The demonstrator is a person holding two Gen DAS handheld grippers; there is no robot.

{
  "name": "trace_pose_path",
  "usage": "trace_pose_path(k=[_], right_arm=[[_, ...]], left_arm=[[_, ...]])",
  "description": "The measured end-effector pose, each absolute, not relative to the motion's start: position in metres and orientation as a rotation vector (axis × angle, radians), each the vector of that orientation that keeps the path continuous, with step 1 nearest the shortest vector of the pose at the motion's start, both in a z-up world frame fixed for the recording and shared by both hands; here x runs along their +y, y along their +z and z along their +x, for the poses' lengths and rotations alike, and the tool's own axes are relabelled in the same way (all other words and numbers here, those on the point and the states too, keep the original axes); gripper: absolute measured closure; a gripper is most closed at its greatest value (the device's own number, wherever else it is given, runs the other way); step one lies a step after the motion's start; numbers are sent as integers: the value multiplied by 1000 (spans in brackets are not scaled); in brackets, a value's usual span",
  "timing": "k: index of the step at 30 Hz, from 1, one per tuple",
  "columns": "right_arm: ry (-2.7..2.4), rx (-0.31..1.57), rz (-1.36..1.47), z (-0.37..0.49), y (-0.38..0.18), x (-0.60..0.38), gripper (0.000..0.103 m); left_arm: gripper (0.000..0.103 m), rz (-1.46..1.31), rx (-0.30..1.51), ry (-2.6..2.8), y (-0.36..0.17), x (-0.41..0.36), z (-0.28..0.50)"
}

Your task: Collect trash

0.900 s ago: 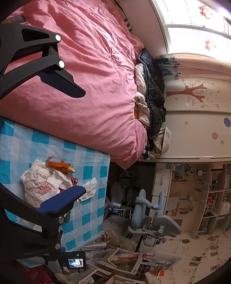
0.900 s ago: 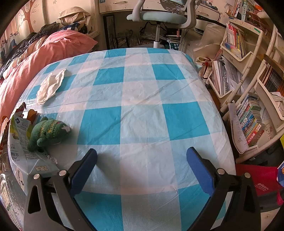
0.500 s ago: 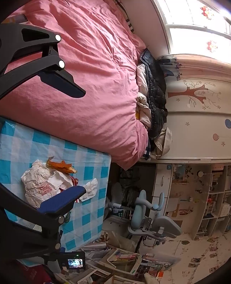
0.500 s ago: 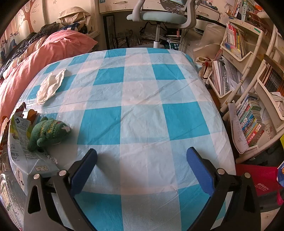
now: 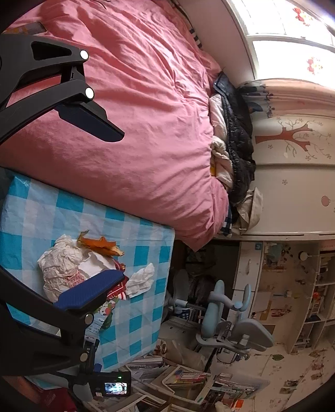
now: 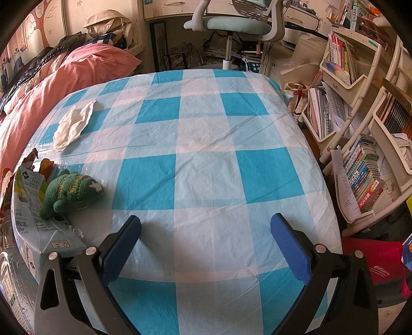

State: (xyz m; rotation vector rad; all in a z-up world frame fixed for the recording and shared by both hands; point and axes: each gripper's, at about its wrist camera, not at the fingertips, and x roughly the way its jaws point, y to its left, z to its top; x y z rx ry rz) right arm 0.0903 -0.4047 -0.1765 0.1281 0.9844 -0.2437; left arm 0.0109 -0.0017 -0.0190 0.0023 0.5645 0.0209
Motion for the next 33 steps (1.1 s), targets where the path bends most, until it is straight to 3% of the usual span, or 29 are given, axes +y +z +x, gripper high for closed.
trace_pose_path(k=[29,33], right_arm=[[-203,1018,124,89,-175,-401,7],[-250,876,91,72,-136,-401,7]], left_arm=[[7,65,589,-77,-28,-54,47],[7,52,583,-85,-27,-53,42]])
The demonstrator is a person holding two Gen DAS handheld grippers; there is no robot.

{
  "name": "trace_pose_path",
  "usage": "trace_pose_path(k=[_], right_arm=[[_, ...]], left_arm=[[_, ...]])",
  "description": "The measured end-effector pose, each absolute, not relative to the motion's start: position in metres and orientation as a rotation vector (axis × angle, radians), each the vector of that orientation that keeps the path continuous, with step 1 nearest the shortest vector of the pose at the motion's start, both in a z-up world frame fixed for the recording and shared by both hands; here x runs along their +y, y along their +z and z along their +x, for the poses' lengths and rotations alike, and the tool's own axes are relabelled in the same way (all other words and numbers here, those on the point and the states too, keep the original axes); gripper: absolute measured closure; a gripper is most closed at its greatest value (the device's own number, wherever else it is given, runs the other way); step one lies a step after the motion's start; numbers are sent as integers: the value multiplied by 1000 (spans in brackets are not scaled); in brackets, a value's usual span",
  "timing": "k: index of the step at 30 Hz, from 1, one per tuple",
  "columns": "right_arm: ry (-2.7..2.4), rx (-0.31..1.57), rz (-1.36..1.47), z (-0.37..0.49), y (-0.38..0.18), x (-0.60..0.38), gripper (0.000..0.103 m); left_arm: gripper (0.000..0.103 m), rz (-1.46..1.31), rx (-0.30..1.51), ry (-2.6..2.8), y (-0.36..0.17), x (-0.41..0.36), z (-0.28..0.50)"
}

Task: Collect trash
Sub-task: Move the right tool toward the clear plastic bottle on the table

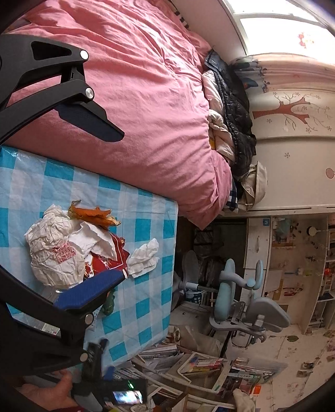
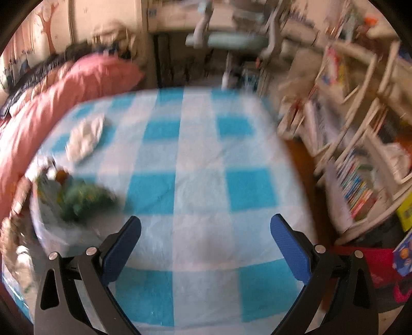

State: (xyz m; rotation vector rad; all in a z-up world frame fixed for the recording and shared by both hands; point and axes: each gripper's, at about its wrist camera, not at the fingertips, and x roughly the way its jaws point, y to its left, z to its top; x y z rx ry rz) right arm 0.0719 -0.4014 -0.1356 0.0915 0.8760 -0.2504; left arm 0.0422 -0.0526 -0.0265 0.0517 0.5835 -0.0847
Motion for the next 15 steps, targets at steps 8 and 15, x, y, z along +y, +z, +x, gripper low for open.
trace_pose_path(k=[8,15], right_arm=[[-165,553,97,15,-60,-380,7],[-41,431,96,-21,-36,-356,7]], left_arm=[[7,39,572,-103,-22,-53,30],[7,41,564,-114,-19,-55,21]])
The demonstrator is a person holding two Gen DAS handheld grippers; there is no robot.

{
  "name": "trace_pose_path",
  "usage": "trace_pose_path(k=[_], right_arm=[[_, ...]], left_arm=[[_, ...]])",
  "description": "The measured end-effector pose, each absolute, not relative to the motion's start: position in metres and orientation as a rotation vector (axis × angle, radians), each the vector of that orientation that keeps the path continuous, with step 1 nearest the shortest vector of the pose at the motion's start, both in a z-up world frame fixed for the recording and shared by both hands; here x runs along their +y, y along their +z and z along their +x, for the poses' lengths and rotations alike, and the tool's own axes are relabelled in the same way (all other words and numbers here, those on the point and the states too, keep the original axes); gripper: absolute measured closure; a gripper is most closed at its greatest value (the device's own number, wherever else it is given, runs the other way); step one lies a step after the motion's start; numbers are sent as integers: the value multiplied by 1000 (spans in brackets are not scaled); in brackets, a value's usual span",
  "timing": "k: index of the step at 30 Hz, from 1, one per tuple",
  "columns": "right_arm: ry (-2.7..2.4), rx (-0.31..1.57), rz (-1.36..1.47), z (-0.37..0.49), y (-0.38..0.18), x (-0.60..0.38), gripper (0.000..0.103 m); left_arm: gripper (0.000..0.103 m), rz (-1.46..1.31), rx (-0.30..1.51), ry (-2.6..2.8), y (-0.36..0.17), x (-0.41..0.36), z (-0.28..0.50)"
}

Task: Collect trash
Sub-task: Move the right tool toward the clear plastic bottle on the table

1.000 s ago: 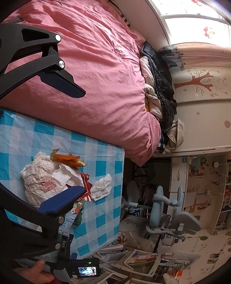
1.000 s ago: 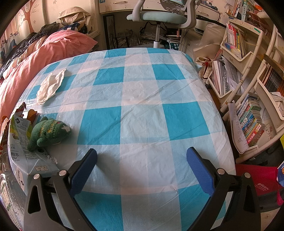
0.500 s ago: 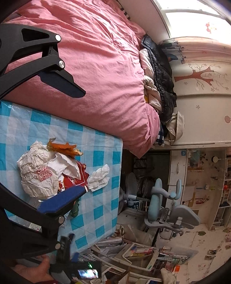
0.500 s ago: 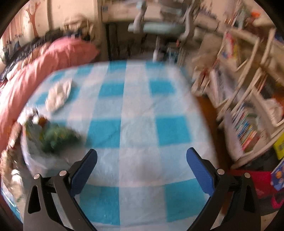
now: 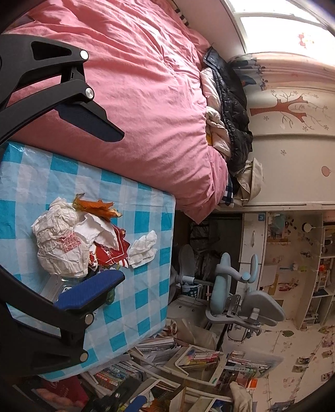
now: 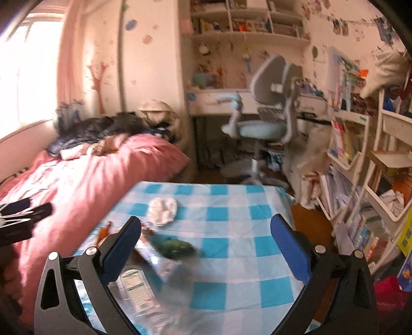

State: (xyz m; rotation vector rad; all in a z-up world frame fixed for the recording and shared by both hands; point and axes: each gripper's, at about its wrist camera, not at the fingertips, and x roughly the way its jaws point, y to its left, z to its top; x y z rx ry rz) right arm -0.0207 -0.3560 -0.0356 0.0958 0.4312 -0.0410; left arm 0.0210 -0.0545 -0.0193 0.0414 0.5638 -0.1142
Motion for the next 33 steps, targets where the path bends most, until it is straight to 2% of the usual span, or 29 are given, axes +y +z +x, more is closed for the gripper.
trace_pose_path(k=[5,33], right_arm=[[10,393,54,-31,-31,-343,7],[97,457,21,-34,-40,-329,7]], left_arm=[[7,39,561,-117,-19,-54,17],[7,27,562,-93,-18,-47,9]])
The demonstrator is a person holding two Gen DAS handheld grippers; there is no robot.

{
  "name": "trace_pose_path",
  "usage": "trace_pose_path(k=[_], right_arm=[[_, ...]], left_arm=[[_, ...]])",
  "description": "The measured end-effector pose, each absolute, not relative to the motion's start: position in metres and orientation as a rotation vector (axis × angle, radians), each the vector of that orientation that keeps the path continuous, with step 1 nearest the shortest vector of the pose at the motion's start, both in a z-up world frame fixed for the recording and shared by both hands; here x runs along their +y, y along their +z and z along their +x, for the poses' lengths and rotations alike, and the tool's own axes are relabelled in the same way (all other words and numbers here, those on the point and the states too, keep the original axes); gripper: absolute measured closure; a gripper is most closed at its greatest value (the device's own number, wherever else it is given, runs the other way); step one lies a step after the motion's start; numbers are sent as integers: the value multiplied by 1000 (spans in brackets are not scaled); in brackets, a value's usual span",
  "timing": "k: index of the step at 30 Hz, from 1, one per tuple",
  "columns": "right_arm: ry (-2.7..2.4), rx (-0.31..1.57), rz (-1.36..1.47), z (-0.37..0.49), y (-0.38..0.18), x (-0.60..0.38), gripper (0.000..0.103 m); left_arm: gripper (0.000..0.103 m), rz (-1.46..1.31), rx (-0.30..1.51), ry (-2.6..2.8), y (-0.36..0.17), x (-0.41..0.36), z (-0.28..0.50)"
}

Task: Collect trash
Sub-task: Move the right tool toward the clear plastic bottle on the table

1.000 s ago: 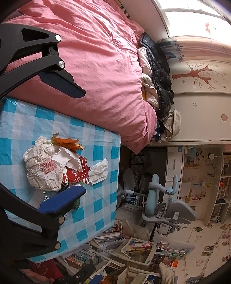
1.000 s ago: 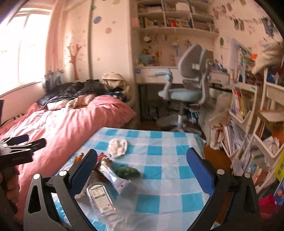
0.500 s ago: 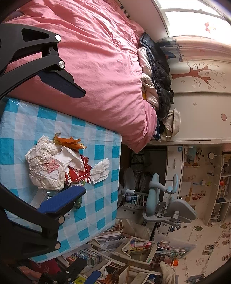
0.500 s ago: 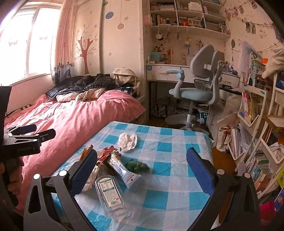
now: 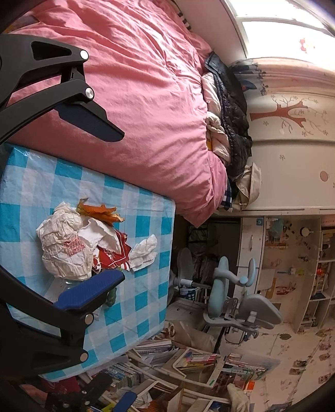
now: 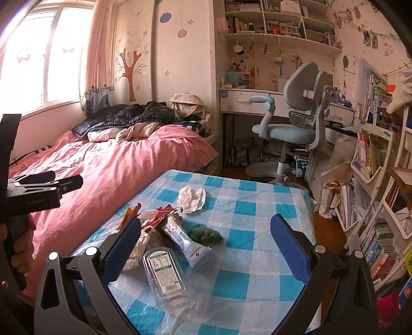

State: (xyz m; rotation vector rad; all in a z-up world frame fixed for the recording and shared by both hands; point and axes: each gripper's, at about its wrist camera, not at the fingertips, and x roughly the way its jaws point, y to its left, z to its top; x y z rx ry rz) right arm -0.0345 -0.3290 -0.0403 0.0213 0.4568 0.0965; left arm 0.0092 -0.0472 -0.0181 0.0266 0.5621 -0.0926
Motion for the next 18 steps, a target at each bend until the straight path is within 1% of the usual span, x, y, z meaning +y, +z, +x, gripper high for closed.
trace_pose_path(k=[18], right_arm=[[168,522,2,-31,-48,-318,7]], left_arm=[[7,33,571,-88,-18,-46,8]])
